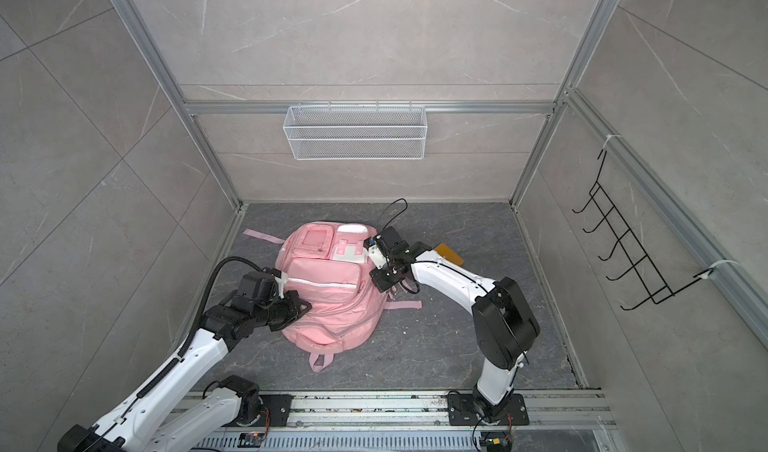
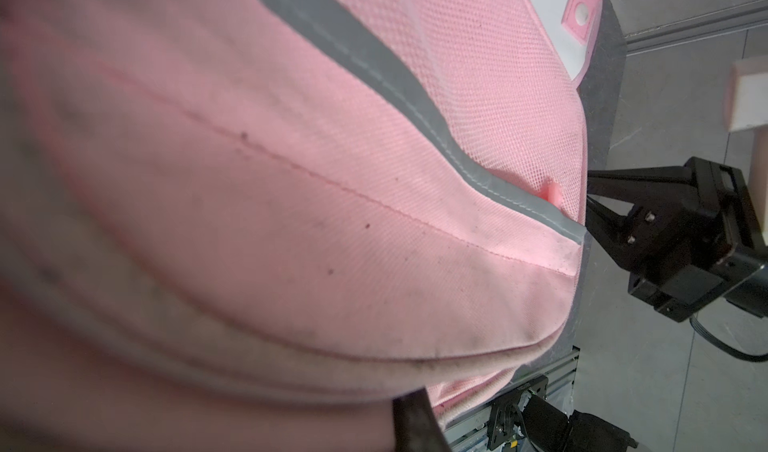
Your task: Pack the student bag
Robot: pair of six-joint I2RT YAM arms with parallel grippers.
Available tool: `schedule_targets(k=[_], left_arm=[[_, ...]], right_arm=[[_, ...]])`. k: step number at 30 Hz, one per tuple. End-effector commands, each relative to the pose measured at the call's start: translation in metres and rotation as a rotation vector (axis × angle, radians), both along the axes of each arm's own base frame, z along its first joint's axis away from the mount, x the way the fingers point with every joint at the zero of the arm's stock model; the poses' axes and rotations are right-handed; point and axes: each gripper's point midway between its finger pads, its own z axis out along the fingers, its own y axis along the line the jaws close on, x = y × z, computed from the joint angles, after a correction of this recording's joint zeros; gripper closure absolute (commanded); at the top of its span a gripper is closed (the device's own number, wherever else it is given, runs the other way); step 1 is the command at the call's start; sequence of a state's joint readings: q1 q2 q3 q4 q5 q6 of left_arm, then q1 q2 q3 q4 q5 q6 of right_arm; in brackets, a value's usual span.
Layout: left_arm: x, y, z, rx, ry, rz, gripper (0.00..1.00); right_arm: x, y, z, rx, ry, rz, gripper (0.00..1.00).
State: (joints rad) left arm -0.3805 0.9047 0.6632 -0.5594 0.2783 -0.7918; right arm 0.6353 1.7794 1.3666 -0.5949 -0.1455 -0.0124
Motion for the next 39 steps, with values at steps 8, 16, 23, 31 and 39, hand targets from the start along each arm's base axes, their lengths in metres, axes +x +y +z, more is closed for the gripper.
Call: schedule_targets(k=[8,16,23,31,39], left_arm=[[-0.028,0.005,-0.004,0.058,0.048,-0.115,1.0],[-0.02,-0.008,0.01,-0.011,0.012,-0.135,1.0],[-0.026,-0.008,0.01,-0.027,0.021,-0.137,1.0],[-0.032,-0.008,0.009,-0.034,0.046,-0.141,1.0],[-0.033,-0.006,0.009,-0.027,0.055,-0.134,1.0]], right_arm=[[-0.003,-0.009,0.038,-0.072,-0.172,0.049,0.75],[-0.098,0.03,0.056,-0.013,-0.153,0.195,0.3],[-0.105,0.019,0.035,-0.156,-0.146,0.388,0.21],[-0.076,0.021,0.041,-0.101,-0.109,0.484,0.22],[-0.085,0.035,0.015,-0.089,-0.02,0.583,0.23]])
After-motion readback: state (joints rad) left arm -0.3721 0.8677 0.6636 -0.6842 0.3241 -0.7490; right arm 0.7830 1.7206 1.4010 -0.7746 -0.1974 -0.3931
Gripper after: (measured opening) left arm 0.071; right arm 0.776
